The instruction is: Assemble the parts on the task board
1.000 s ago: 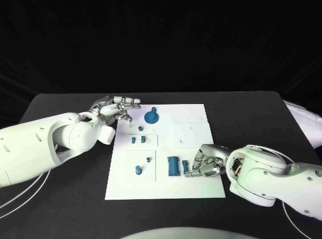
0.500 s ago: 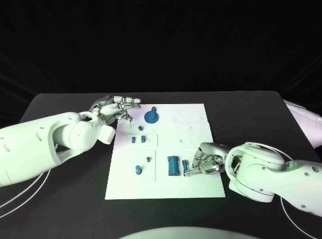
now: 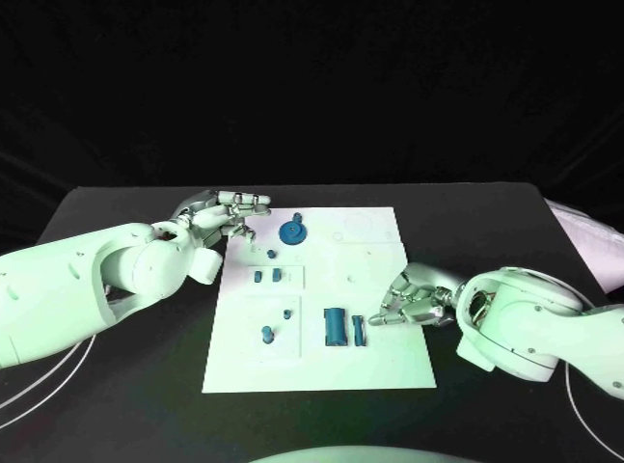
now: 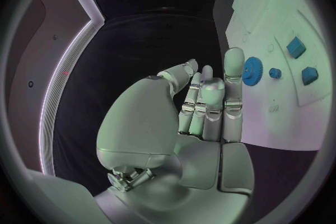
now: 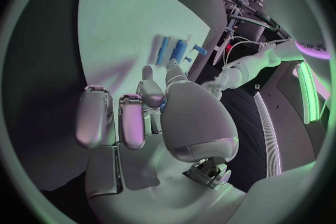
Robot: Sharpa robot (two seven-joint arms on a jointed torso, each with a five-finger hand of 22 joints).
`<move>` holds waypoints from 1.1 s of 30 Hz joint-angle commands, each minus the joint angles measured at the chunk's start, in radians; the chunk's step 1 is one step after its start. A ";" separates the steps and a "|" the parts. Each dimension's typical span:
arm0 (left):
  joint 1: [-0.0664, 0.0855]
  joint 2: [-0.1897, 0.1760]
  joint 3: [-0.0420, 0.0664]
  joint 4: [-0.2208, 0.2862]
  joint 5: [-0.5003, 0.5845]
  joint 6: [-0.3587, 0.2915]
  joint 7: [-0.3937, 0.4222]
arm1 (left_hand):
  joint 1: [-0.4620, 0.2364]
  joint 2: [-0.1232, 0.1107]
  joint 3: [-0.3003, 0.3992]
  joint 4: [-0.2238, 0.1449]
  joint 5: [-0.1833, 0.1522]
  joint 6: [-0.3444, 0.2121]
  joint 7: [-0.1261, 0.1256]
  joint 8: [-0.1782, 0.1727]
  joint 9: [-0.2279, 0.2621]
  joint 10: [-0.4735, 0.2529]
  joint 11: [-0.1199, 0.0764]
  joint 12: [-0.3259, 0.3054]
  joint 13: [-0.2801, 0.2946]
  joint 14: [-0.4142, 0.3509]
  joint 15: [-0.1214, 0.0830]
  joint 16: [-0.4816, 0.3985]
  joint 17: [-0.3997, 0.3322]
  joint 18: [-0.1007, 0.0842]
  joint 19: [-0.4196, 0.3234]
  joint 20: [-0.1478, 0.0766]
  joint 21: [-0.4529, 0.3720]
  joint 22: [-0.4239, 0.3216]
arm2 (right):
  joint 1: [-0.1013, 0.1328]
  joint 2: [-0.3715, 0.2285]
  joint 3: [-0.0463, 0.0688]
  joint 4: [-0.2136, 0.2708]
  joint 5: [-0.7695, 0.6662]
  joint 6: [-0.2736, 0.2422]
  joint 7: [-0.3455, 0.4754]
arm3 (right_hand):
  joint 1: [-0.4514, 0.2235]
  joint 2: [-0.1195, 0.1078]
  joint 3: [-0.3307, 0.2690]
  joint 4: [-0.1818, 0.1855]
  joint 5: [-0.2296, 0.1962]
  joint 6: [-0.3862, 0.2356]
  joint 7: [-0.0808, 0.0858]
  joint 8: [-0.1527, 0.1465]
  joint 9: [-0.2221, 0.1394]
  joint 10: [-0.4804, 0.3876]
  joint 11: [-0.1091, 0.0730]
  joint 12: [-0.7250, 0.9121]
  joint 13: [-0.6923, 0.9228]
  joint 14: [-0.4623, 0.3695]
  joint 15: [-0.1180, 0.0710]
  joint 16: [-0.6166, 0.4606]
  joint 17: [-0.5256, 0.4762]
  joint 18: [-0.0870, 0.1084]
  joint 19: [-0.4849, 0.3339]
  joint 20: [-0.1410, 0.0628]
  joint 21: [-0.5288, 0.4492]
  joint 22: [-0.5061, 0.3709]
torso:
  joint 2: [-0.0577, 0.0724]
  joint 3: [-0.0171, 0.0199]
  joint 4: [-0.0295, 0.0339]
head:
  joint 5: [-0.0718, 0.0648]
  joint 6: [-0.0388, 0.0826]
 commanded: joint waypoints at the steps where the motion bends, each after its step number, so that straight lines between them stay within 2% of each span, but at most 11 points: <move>1: -0.008 0.005 0.000 0.000 0.007 -0.009 0.082 | -0.010 0.003 -0.010 0.001 -0.002 -0.002 -0.002 0.012 0.001 -0.008 -0.002 0.013 0.002 -0.055 -0.001 -0.060 -0.085 0.019 -0.041 0.000 -0.063 -0.042 | 0.023 0.004 0.001 -0.038 0.272 -0.106 0.245 | 0.040 0.017 0.010 -0.023 0.019 -0.032 0.011 -0.021 -0.009 -0.022 0.010 -0.035 -0.024 0.067 0.011 -0.001 0.080 0.008 -0.007 0.005 -0.007 -0.008 | -0.014 -0.0076 -0.0014 | -0.006 0.019; 6: -0.023 0.016 0.000 -0.005 0.022 -0.044 0.148 | -0.026 0.004 -0.040 0.014 -0.003 0.004 -0.003 0.030 0.002 -0.009 -0.001 0.031 0.003 -0.206 0.007 -0.208 -0.248 0.018 -0.127 0.007 -0.132 -0.078 | 0.054 0.043 0.001 -0.138 0.486 -0.162 0.407 | 0.099 0.036 0.024 -0.063 0.023 -0.071 0.030 -0.052 -0.023 -0.122 0.027 -0.232 -0.168 0.057 0.024 -0.037 0.039 0.017 -0.026 0.018 -0.040 -0.056 | -0.036 -0.0159 -0.0016 | -0.013 0.047; 12: -0.038 0.055 0.000 -0.049 0.056 -0.077 0.207 | -0.025 0.025 -0.059 0.031 -0.004 0.035 -0.024 0.053 0.003 0.005 -0.004 0.034 -0.008 -0.332 0.031 -0.541 -0.422 0.015 -0.297 0.031 -0.304 -0.193 | 0.069 0.134 0.003 -0.326 0.697 -0.194 0.585 | 0.169 0.078 0.076 -0.112 0.016 -0.081 0.053 -0.093 -0.047 -0.217 0.038 -0.516 -0.421 -0.025 0.039 -0.321 -0.256 0.073 -0.154 0.030 -0.276 -0.363 | -0.067 -0.0324 -0.0002 | -0.027 0.112; 14: -0.043 0.072 0.001 -0.069 0.069 -0.086 0.223 | -0.023 0.025 -0.059 0.033 -0.003 0.034 -0.023 0.047 0.001 -0.003 0.005 0.009 -0.025 -0.344 0.048 -0.640 -0.469 0.011 -0.332 0.047 -0.354 -0.235 | 0.070 0.166 0.005 -0.390 0.745 -0.193 0.635 | 0.180 0.076 0.090 -0.124 0.018 -0.076 0.053 -0.103 -0.055 -0.250 0.051 -0.590 -0.492 -0.114 0.046 -0.570 -0.490 0.105 -0.254 0.039 -0.455 -0.578 | -0.077 -0.0357 0.0022 | -0.032 0.130; 23: -0.055 0.133 0.001 -0.162 0.131 -0.107 0.261 | -0.023 0.013 -0.078 0.038 -0.003 0.019 -0.011 -0.012 -0.003 -0.016 0.039 -0.120 -0.067 -0.390 0.116 -0.942 -0.629 0.021 -0.467 0.131 -0.563 -0.446 | 0.068 0.293 0.025 -0.640 0.852 -0.111 0.814 | 0.187 0.054 0.184 -0.168 -0.024 -0.092 0.109 -0.184 -0.120 -0.290 0.126 -0.866 -0.842 -0.415 0.152 -1.086 -0.822 0.097 -0.474 0.130 -0.854 -0.825 | -0.100 -0.0357 0.0026 | -0.032 0.184; 28: -0.051 0.135 0.002 -0.178 0.126 -0.122 0.266 | -0.016 0.019 -0.090 0.035 -0.002 0.020 -0.013 -0.026 -0.003 -0.022 0.046 -0.151 -0.068 -0.391 0.124 -0.987 -0.661 0.022 -0.481 0.143 -0.591 -0.491 | 0.062 0.325 0.031 -0.697 0.877 -0.061 0.840 | 0.157 0.045 0.240 -0.196 -0.040 -0.085 0.114 -0.200 -0.164 -0.260 0.142 -0.928 -0.995 -0.392 0.181 -1.254 -0.990 0.108 -0.439 0.171 -1.011 -0.944 | -0.109 -0.0318 0.0055 | -0.024 0.195; 29: -0.048 0.135 0.003 -0.181 0.123 -0.125 0.266 | -0.016 0.020 -0.091 0.035 -0.002 0.021 -0.013 -0.028 -0.003 -0.022 0.046 -0.154 -0.068 -0.389 0.124 -0.991 -0.664 0.022 -0.481 0.144 -0.592 -0.495 | 0.061 0.328 0.032 -0.702 0.879 -0.054 0.843 | 0.129 0.041 0.266 -0.209 -0.040 -0.078 0.115 -0.200 -0.187 -0.226 0.142 -0.946 -1.058 -0.349 0.191 -1.309 -1.062 0.105 -0.392 0.167 -1.068 -0.993 | -0.109 -0.0301 0.0072 | -0.021 0.197; 30: -0.053 0.134 0.001 -0.176 0.105 -0.104 0.227 | -0.422 0.106 -0.209 0.061 -0.069 -0.269 -0.073 -0.055 -0.070 -0.322 -0.011 -0.199 -0.130 -0.671 0.074 -1.034 -0.711 -0.037 -0.709 0.060 -0.672 -0.616 | 0.063 0.322 0.031 -0.692 0.822 -0.123 0.766 | -0.270 -0.005 0.215 -0.161 -0.080 -0.374 0.059 -0.263 -0.223 -0.576 0.103 -1.015 -1.075 -0.696 0.154 -1.327 -1.114 0.043 -0.716 0.110 -1.129 -1.029 | -0.102 -0.0343 0.0037 | -0.027 0.191; 31: -0.053 0.134 0.001 -0.174 0.105 -0.106 0.228 | -0.432 0.106 -0.216 0.061 -0.069 -0.280 -0.072 -0.127 -0.070 -0.331 -0.008 -0.201 -0.130 -0.679 0.075 -1.037 -0.715 -0.037 -0.719 0.058 -0.672 -0.623 | 0.063 0.322 0.031 -0.690 0.823 -0.125 0.767 | -0.291 -0.005 0.218 -0.161 -0.085 -0.385 0.057 -0.263 -0.229 -0.584 0.100 -1.015 -1.088 -0.701 0.151 -1.339 -1.130 0.043 -0.718 0.107 -1.143 -1.040 | -0.103 -0.0337 0.0038 | -0.027 0.190; 32: -0.054 0.134 0.001 -0.172 0.104 -0.110 0.229 | -0.461 0.106 -0.225 0.061 -0.069 -0.301 -0.076 -0.127 -0.070 -0.354 -0.011 -0.205 -0.130 -0.699 0.072 -1.041 -0.718 -0.037 -0.737 0.053 -0.672 -0.632 | 0.061 0.321 0.032 -0.687 0.826 -0.129 0.769 | -0.324 -0.005 0.217 -0.161 -0.089 -0.408 0.053 -0.263 -0.233 -0.608 0.097 -1.015 -1.095 -0.725 0.079 -1.345 -1.139 0.043 -0.739 0.103 -1.152 -1.047 | -0.105 -0.0324 0.0041 | -0.026 0.189; 33: -0.055 0.133 0.002 -0.169 0.103 -0.116 0.230 | -0.496 0.106 -0.236 0.061 -0.069 -0.326 -0.081 -0.127 -0.070 -0.380 -0.015 -0.210 -0.130 -0.723 0.068 -1.045 -0.723 -0.037 -0.756 0.046 -0.672 -0.643 | 0.059 0.320 0.032 -0.681 0.830 -0.135 0.771 | -0.359 -0.005 0.214 -0.161 -0.092 -0.433 0.048 -0.263 -0.237 -0.635 0.094 -1.015 -1.099 -0.751 0.079 -1.349 -1.147 0.043 -0.764 0.098 -1.160 -1.052 | -0.108 -0.0305 0.0045 | -0.025 0.188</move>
